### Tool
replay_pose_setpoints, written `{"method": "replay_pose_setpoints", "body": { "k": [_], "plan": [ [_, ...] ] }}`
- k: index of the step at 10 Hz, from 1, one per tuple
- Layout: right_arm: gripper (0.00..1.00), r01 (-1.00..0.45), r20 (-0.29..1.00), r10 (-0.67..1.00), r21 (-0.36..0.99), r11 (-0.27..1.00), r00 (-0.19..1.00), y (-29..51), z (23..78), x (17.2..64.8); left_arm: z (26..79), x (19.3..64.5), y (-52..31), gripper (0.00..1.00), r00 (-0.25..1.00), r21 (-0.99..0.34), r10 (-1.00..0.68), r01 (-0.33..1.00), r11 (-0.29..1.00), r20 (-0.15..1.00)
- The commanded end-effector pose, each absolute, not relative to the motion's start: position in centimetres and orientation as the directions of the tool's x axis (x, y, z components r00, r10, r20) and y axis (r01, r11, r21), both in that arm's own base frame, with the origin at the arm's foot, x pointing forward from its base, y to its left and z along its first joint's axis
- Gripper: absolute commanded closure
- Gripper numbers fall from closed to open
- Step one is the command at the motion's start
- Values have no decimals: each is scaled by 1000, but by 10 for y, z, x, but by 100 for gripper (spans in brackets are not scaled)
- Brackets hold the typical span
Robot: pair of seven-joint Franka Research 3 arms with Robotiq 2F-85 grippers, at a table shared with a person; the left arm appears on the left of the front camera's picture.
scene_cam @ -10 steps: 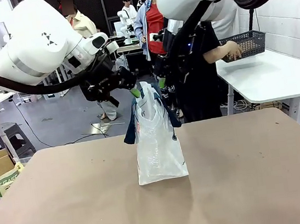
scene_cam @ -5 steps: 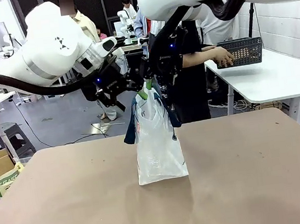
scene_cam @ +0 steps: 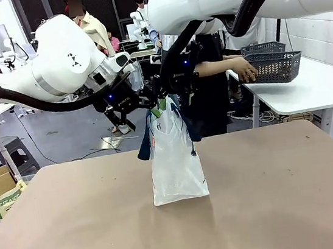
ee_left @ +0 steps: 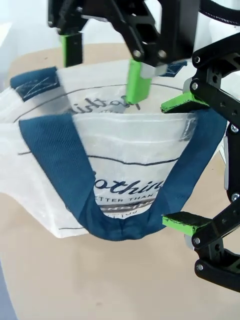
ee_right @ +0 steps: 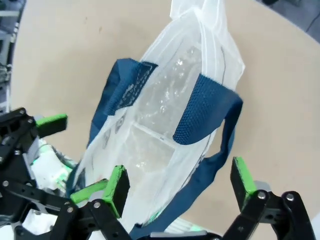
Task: Transfer purchased items from the store into the shopping bag.
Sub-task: Open the Reusable shopping bag in the center of the table.
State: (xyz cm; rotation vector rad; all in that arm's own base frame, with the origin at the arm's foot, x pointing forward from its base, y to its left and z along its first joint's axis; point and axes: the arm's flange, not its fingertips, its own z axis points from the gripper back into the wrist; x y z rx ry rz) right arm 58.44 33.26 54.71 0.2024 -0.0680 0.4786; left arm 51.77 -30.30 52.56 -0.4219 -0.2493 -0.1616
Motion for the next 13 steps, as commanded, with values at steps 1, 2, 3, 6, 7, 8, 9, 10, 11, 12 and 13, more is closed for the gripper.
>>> {"method": "replay_pose_setpoints", "body": {
  "k": [1, 2, 3, 6, 7, 8, 9, 10, 11, 12, 13],
  "plan": [
    [0, -428, 61, 424, 132, 894, 904, 339, 539, 583, 520, 522, -307, 0, 957, -362, -67, 171, 916, 283],
    [0, -464, 112, 450, 177, 868, 886, 333, 547, 584, 526, 518, -303, 0, 957, -384, -103, 206, 900, 272],
    [0, -464, 112, 450, 177, 868, 886, 333, 547, 584, 526, 518, -303, 0, 957, -384, -103, 206, 900, 272],
    [19, -463, 107, 451, 183, 867, 886, 330, 536, 583, 514, 514, -302, 17, 956, -392, -108, 212, 895, 271],
    [38, -433, 96, 422, 198, 879, 901, 328, 533, 583, 511, 512, -302, 36, 960, -394, -105, 204, 896, 259],
    [57, -416, 99, 404, 207, 885, 909, 326, 533, 586, 511, 512, -301, 54, 959, -387, -108, 207, 898, 263],
    [76, -402, 110, 387, 219, 889, 915, 322, 534, 587, 513, 513, -301, 72, 958, -385, -110, 211, 898, 266],
    [95, -400, 119, 383, 223, 889, 916, 320, 535, 588, 514, 513, -299, 91, 957, -382, -106, 208, 901, 270],
    [100, -398, 116, 381, 222, 890, 917, 317, 535, 588, 514, 515, -296, 100, 955, -387, -104, 210, 898, 276],
    [100, -398, 114, 382, 220, 890, 917, 314, 535, 587, 514, 515, -290, 100, 955, -395, -111, 217, 893, 275],
    [100, -386, 111, 370, 233, 892, 922, 308, 534, 584, 513, 514, -284, 100, 958, -403, -102, 208, 891, 268]
  ]
}}
